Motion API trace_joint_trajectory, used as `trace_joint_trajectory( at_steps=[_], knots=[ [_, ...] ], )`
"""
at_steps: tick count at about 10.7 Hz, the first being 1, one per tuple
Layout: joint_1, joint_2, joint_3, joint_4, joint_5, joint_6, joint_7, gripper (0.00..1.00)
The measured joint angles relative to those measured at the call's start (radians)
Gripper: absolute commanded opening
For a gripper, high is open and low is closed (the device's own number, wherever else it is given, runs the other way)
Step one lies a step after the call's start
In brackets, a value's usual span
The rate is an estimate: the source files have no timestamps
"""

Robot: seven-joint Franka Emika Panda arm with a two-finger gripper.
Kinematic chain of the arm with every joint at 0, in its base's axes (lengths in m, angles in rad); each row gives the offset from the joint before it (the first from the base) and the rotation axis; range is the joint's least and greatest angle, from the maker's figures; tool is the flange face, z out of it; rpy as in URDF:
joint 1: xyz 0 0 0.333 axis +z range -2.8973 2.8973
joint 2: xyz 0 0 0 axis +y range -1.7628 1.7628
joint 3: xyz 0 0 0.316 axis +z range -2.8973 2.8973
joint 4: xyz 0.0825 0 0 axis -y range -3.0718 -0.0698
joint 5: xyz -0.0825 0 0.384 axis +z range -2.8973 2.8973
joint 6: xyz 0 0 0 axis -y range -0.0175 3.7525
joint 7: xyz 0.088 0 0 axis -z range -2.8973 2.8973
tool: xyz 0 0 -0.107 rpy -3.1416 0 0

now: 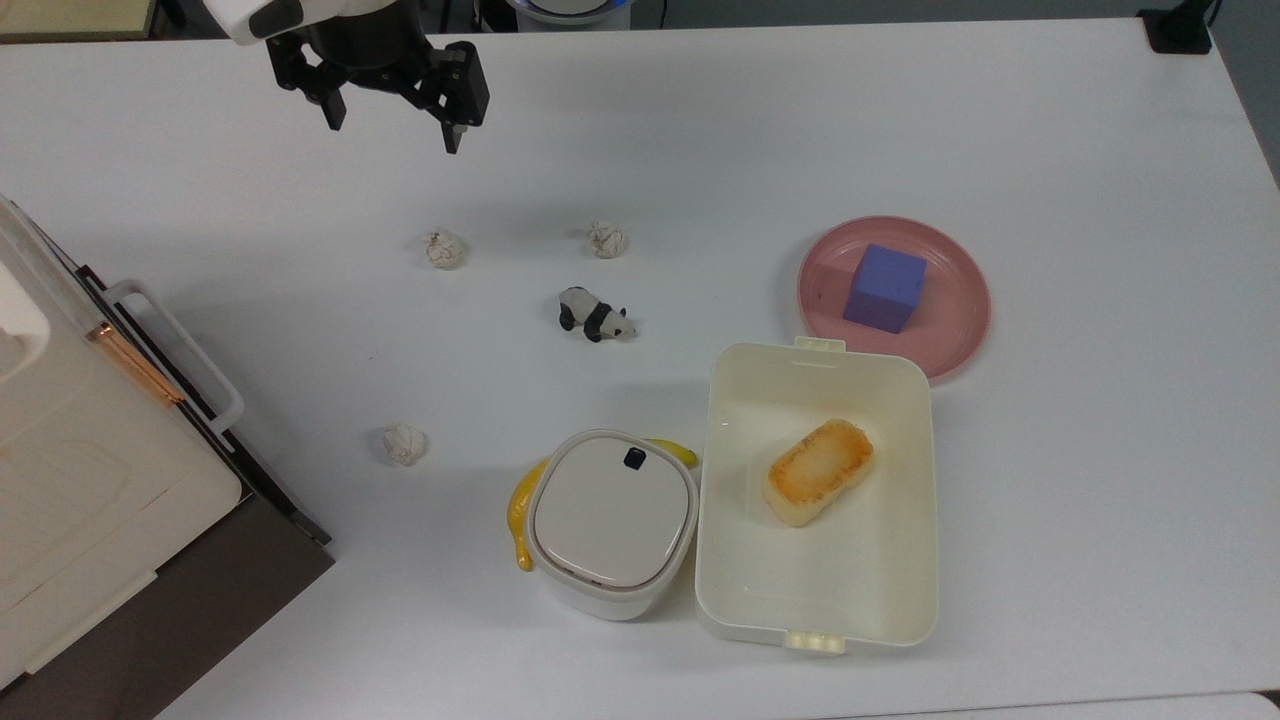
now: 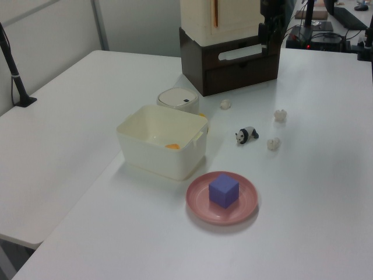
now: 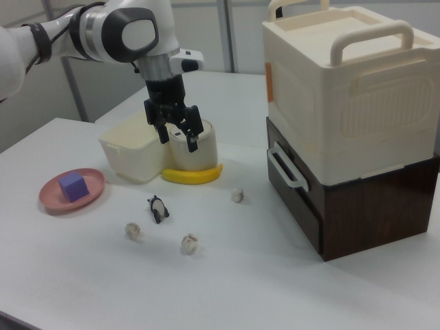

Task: Slide the drawer open
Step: 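Move the gripper to the white handle of the brown drawer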

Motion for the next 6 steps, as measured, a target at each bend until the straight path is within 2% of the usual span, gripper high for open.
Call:
trace_joint_trajectory(
  at_steps=[6],
  knots=[
    [0.001,0.001,0.000,-0.004,0.010,0.000,-0.045,1.00]
  ],
)
